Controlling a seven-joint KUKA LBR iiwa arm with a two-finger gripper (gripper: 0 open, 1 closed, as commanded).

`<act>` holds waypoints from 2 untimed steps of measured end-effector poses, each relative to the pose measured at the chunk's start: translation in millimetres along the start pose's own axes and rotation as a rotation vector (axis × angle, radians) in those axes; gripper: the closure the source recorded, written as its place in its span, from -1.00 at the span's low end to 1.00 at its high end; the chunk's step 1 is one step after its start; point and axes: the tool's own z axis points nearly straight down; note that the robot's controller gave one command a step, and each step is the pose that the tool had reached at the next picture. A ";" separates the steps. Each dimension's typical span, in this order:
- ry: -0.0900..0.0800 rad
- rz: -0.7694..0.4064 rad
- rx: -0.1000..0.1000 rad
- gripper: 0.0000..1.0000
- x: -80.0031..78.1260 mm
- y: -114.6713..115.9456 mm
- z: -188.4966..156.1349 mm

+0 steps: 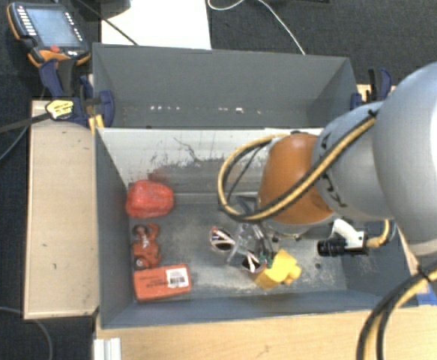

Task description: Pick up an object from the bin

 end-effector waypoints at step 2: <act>-0.005 -0.127 -0.003 1.00 -6.0 29.8 2.5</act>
Offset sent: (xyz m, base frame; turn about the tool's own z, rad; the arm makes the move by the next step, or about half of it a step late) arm 0.0000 0.0000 0.0000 0.0000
